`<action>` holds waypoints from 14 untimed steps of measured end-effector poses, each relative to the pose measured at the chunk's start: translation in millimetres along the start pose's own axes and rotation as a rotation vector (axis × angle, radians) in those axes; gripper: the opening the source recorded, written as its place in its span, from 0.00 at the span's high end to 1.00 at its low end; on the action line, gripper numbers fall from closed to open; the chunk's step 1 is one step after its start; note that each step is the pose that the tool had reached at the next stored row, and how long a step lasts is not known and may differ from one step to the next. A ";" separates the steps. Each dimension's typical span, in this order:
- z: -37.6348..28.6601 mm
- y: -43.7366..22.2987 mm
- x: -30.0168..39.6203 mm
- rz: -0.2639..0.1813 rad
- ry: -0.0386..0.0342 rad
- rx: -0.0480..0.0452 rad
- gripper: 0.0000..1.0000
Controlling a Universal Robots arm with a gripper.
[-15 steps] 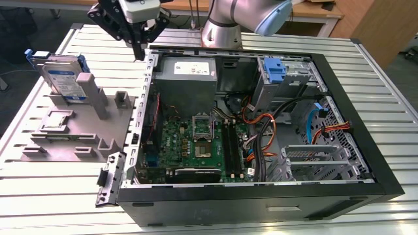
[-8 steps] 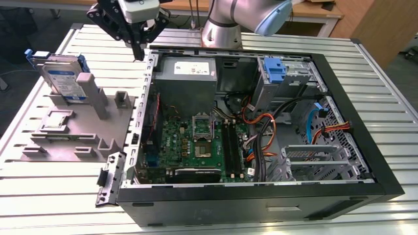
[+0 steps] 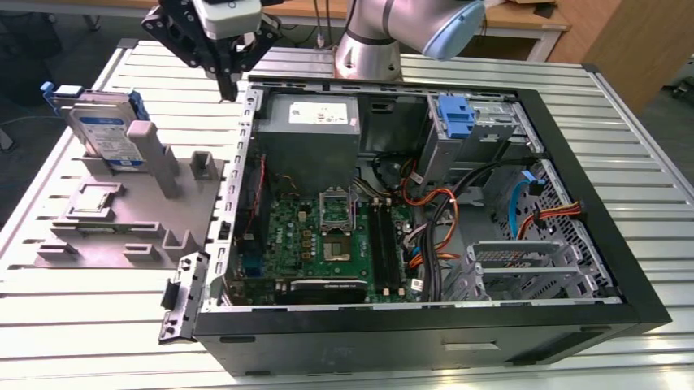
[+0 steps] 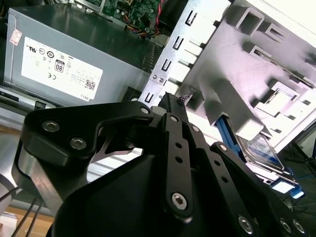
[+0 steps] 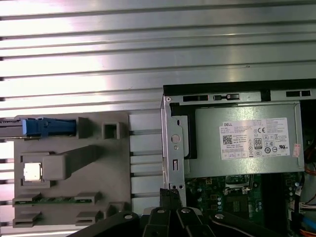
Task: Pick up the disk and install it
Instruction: 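Reach for the disk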
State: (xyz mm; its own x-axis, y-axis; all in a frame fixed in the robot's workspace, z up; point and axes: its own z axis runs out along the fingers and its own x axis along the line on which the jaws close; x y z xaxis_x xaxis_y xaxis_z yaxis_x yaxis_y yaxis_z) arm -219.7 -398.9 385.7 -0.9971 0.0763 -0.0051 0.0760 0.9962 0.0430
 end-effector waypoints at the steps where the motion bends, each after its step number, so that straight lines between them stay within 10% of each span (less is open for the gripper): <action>1: 0.0 0.0 0.3 0.000 0.0002 0.0001 0.90; 14: 0.8 -0.4 4.4 0.000 0.0021 0.0002 0.90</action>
State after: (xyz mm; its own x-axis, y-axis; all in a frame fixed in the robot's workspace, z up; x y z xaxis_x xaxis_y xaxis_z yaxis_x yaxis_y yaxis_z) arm -224.1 -399.0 384.9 -0.9971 0.0762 -0.0030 0.0760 0.9962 0.0428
